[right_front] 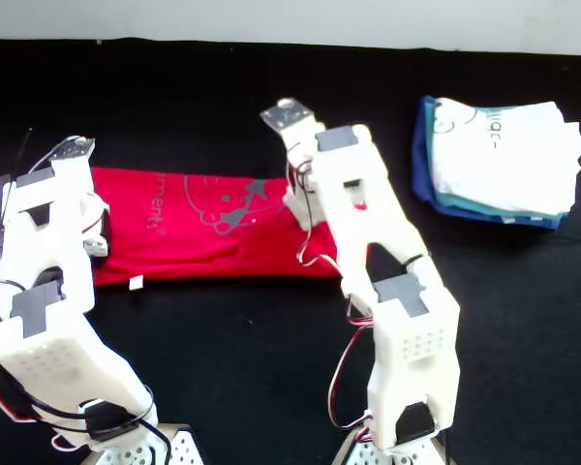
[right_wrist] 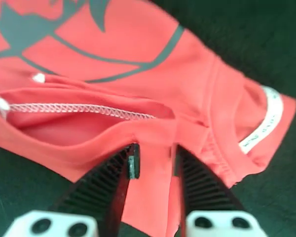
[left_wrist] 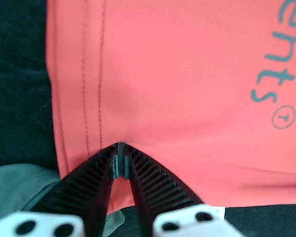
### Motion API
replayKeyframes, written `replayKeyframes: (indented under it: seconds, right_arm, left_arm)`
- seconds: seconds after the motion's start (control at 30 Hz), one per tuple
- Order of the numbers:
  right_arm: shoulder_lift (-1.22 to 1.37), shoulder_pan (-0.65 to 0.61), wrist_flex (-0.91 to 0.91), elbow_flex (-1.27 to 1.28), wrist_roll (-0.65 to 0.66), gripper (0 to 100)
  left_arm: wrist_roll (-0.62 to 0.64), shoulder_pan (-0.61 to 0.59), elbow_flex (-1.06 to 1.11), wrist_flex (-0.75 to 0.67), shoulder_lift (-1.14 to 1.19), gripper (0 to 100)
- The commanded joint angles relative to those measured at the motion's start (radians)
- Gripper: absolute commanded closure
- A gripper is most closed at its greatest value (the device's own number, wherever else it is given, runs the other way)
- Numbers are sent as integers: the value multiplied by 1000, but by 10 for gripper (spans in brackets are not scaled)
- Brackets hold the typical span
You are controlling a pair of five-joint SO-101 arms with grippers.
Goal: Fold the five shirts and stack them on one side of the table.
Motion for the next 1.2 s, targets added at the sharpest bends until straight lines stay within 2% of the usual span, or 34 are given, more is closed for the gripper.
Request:
replayKeyframes:
  seconds: [0.0,0.23,0.4,0.8,0.87,1.03,1.17]
  right_arm:
    - [-7,7,-10,-77,-9,988]
    - [-12,73,-10,-85,-8,994]
    - [-8,73,-8,-79,-9,993]
    - [-10,-73,314,-222,-12,991]
    - [1,-71,268,-177,-8,991]
    - [116,38,48,-90,-8,991]
    - [219,143,5,-162,-8,991]
  left_arm:
    - [8,13,7,-14,7,991]
    - [8,13,7,-14,7,991]
    - [8,13,7,-14,7,991]
    - [8,13,7,-14,7,991]
    - [8,13,7,-14,7,991]
    - [8,13,7,-14,7,991]
    - [8,13,7,-14,7,991]
